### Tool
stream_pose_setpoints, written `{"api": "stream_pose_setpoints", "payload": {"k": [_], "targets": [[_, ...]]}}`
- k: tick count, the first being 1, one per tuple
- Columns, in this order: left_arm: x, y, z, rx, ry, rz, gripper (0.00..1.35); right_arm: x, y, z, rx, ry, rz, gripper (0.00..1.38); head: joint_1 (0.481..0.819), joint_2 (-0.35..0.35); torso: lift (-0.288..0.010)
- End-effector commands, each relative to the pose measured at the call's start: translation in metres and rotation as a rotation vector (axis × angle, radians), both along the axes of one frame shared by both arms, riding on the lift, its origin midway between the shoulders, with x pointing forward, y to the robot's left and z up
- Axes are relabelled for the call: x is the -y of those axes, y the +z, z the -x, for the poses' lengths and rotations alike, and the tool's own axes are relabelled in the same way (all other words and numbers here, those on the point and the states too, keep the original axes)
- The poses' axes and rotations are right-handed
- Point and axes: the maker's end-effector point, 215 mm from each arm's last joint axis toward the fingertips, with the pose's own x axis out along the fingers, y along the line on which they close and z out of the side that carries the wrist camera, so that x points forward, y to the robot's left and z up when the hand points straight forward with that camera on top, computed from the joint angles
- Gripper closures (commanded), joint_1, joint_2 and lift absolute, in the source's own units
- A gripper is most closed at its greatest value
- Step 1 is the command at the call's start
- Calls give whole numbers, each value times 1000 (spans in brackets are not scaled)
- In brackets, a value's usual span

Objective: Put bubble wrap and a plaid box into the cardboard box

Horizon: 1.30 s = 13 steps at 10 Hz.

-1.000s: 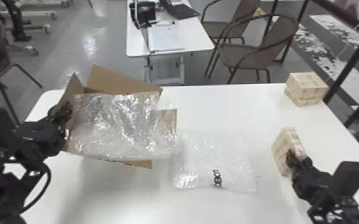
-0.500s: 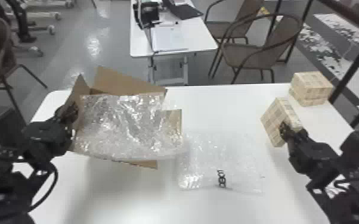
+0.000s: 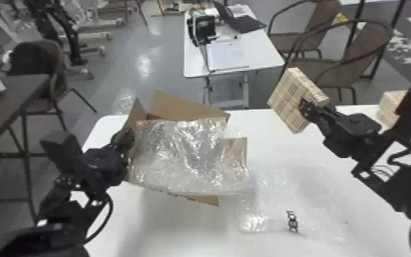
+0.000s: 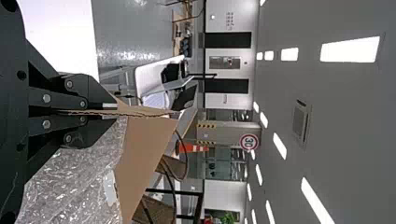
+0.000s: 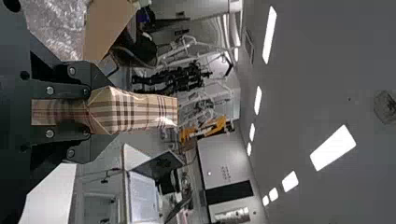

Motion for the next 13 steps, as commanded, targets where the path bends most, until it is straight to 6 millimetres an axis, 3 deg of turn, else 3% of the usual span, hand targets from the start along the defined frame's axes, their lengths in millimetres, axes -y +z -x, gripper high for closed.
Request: {"api": "stream_pose_setpoints", "payload": {"k": [1,3,5,9,12,13], "targets": [[6,0,-3,0,-8,4,1223,-58,26,-1,13,153,-35,1067,619,184,-108],[12,-2,-7,-3,-18,9,1223,-118,15,6,-55,318,-75,1067,589,252,-108],[13,-3,-7,-6,-21,10,1223,-154,-13,16,-157,463,-73,1067,592,298,-108],[14,-1,-8,-3,-23,9,1222,-163,-54,19,-276,493,-2,1067,624,340,-108],[18,-1,-11,-1,-30,12,1223,-185,-114,14,-323,563,38,1067,645,344,-108],[23,0,-14,2,-37,16,1223,-198,-125,17,-316,612,26,1067,657,350,-108]]}}
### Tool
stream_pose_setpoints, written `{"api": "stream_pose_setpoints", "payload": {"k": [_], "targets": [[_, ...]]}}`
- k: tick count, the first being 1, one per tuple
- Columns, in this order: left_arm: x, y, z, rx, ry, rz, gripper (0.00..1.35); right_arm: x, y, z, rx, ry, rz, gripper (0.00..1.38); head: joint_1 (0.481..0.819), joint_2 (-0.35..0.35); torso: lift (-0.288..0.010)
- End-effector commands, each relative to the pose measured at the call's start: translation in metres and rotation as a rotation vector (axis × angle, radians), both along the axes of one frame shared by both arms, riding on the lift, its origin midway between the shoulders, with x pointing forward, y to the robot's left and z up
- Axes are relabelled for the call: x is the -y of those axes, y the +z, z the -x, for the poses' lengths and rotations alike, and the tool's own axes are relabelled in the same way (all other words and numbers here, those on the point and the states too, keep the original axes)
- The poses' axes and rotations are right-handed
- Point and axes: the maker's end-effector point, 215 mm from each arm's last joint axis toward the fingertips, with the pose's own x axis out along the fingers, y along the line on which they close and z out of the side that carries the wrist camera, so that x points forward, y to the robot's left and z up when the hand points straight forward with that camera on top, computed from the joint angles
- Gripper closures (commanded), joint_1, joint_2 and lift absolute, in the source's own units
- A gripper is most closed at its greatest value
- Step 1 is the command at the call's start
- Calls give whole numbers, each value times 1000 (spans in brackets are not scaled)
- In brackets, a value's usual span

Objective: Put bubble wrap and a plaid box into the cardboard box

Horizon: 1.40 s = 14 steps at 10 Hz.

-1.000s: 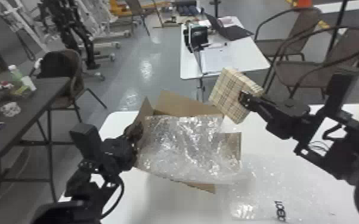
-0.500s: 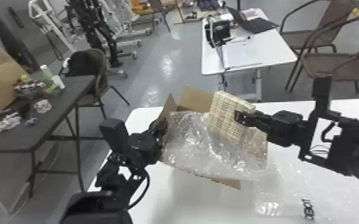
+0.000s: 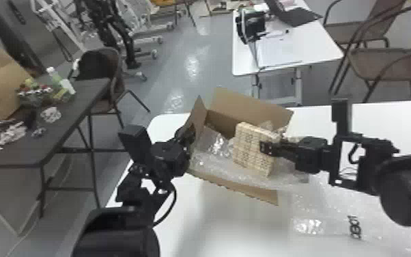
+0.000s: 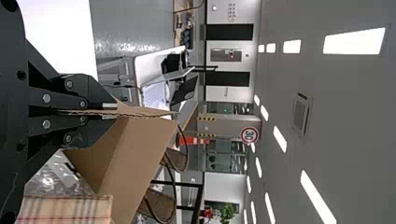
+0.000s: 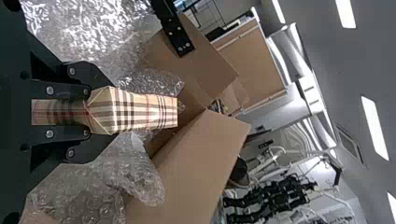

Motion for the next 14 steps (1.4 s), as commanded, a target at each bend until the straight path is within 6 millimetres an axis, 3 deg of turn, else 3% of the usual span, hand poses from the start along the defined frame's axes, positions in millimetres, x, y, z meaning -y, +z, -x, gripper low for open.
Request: {"api": "stream_pose_setpoints", "payload": {"k": [1,2,3,4,6,9,12,14], "targets": [[5,0,-3,1,-7,6,1223,-18,-12,2,11,55,-5,1061,665,350,-108],[5,0,-3,2,-8,6,1223,-24,-12,4,-1,68,-35,736,668,350,-108],[2,0,-2,3,-3,7,1222,-26,0,5,23,70,-62,222,670,350,-108],[0,-2,0,0,1,9,1223,-23,14,2,76,66,-40,1,668,350,-108],[1,-2,0,2,0,9,1222,-8,50,-4,151,-1,-29,219,651,350,-108],[0,-2,1,2,1,8,1223,36,101,-16,238,-107,-42,309,619,350,-108],[-4,-6,4,-4,7,8,1223,117,113,-25,342,-389,-29,311,601,298,-108],[-7,-6,6,-3,12,11,1222,161,100,-14,375,-534,15,311,605,245,-108]]}}
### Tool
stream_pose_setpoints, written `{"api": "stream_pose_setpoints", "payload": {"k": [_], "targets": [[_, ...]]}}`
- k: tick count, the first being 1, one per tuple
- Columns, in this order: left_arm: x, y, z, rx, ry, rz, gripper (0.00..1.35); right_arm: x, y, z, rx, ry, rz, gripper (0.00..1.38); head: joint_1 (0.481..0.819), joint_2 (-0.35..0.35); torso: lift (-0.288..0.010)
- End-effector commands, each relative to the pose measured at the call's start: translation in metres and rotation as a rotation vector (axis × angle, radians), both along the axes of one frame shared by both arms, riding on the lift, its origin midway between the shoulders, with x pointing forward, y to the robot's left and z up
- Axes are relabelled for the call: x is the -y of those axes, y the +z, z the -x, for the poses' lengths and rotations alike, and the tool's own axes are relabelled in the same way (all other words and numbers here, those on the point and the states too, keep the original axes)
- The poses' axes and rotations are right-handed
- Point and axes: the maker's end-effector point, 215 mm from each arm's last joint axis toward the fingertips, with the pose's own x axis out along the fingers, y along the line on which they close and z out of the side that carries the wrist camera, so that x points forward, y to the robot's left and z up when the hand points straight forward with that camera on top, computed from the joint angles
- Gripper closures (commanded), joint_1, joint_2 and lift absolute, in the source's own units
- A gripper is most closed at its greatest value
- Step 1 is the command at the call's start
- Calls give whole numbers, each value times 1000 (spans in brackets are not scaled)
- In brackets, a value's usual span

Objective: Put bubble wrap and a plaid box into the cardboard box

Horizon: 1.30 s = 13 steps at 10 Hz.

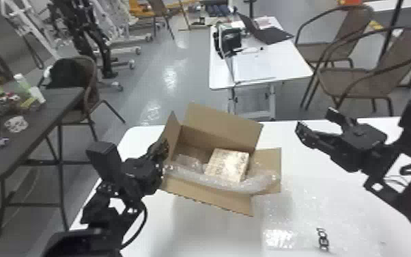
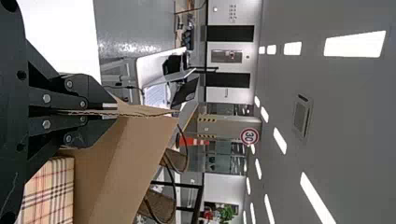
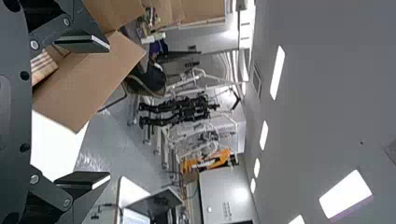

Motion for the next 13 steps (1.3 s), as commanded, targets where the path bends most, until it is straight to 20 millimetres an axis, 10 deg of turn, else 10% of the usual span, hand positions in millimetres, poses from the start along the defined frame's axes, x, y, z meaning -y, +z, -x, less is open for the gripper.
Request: {"api": "stream_pose_setpoints", "payload": {"k": [1,9,13], "targets": [[-1,0,1,1,3,4,1223,27,-22,15,-12,-79,8,312,613,226,-108],[-22,-27,8,-68,39,17,1223,100,-80,62,6,-409,-11,312,695,168,-108],[-37,-62,11,-135,109,101,1223,101,-101,64,-36,-411,4,312,695,166,-108]]}}
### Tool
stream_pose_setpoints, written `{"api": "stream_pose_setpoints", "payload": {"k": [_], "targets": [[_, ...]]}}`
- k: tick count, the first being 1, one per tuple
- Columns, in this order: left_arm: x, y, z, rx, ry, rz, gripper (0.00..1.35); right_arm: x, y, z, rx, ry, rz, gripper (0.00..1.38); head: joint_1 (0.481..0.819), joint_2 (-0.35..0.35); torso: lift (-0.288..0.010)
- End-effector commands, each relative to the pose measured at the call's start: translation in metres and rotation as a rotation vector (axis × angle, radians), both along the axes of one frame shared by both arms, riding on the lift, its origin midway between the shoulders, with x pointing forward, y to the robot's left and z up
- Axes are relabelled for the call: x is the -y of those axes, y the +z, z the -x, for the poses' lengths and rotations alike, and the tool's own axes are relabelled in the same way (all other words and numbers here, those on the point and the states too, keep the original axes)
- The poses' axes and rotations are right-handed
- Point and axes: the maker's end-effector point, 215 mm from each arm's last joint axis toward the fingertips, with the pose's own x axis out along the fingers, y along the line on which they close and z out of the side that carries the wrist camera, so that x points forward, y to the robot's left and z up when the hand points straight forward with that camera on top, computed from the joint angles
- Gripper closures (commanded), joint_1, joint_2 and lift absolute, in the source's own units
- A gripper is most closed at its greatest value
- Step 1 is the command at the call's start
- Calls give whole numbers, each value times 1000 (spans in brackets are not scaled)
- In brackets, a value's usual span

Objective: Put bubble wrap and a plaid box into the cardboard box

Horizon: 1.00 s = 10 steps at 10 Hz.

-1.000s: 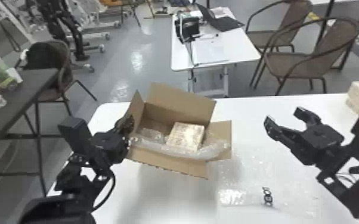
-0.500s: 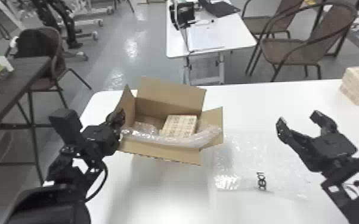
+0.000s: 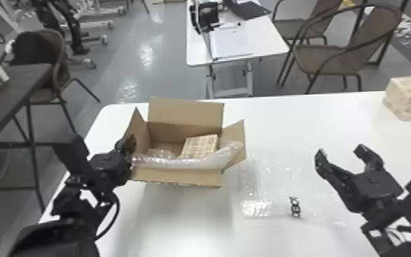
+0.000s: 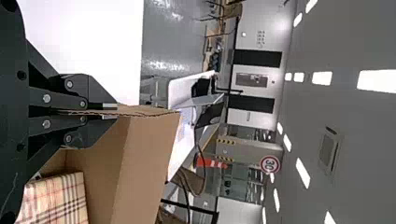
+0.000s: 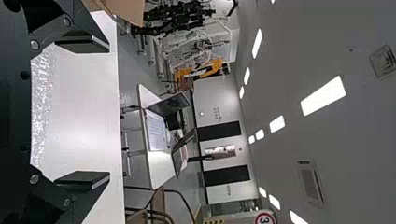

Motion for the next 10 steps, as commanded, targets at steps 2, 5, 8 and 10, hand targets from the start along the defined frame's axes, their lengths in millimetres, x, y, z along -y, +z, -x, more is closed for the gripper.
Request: {"api": "stream_pose_setpoints", "payload": {"k": [2,5,8,10], "targets": [[-24,-35,2,-22,125,105,1223,-2,-4,0,-14,6,1,312,695,182,-108],[-60,-48,17,11,381,190,1223,-3,-7,0,-27,9,3,312,695,225,-108],[-81,-34,43,124,588,207,1223,-4,-7,0,-34,18,7,312,695,269,-108],[-75,-17,55,188,655,211,1223,-5,-9,0,-39,24,7,312,695,278,-108]]}}
